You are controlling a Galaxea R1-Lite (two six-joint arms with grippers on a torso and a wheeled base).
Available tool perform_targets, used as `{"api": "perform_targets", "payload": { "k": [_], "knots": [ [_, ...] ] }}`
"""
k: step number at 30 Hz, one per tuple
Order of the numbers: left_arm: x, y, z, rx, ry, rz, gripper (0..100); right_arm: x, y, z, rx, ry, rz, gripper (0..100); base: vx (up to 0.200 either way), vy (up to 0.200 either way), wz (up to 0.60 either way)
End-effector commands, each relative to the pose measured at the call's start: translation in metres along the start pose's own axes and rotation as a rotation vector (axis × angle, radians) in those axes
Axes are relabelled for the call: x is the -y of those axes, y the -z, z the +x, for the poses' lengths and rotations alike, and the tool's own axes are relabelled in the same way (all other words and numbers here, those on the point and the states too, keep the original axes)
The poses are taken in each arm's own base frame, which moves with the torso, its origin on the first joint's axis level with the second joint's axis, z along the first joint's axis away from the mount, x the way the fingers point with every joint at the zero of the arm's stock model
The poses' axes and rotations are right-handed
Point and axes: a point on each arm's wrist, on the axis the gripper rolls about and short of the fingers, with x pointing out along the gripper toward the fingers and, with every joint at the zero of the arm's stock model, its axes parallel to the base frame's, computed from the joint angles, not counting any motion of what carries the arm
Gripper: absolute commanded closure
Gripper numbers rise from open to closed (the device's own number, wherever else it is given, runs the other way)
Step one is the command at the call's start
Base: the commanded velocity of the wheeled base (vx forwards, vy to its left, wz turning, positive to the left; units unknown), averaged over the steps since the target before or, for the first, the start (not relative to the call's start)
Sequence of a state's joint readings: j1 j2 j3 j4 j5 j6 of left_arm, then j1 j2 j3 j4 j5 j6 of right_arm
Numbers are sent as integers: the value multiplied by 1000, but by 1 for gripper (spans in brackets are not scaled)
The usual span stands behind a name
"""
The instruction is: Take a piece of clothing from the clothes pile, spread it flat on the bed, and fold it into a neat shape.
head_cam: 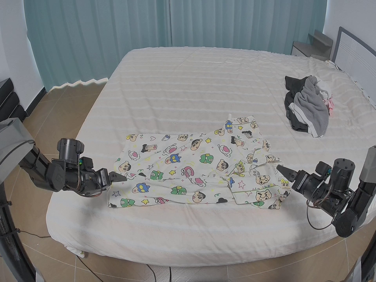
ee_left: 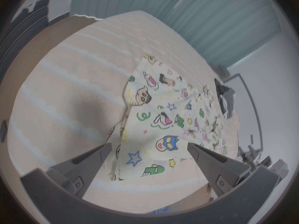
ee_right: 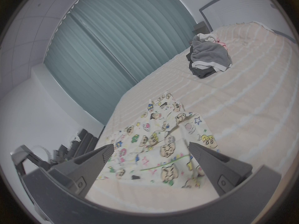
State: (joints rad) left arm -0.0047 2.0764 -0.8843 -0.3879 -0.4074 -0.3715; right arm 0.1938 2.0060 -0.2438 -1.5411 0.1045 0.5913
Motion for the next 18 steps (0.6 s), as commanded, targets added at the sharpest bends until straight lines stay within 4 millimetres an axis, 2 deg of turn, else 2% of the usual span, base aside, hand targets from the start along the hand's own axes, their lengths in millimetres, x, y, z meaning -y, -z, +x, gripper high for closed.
{"api": "perform_targets", "payload": {
  "k": [1, 5, 8, 14, 18],
  "knots": [
    [13, -5, -35, 102, 45, -107, 0, 40, 9, 51, -71, 90, -70, 0, 0, 0, 0],
    [23, 10, -54, 101, 110, -220, 0, 44, 8, 72, -173, 84, -84, 0, 0, 0, 0],
    [28, 21, -65, 98, 178, -281, 0, 43, 0, 85, -217, 76, -91, 0, 0, 0, 0],
    [20, 45, -67, 99, 246, -287, 0, 38, -4, 98, -292, 32, -135, 0, 0, 0, 0],
    [17, 51, -64, 98, 251, -292, 0, 37, -4, 100, -296, 23, -142, 0, 0, 0, 0]
  ]
}}
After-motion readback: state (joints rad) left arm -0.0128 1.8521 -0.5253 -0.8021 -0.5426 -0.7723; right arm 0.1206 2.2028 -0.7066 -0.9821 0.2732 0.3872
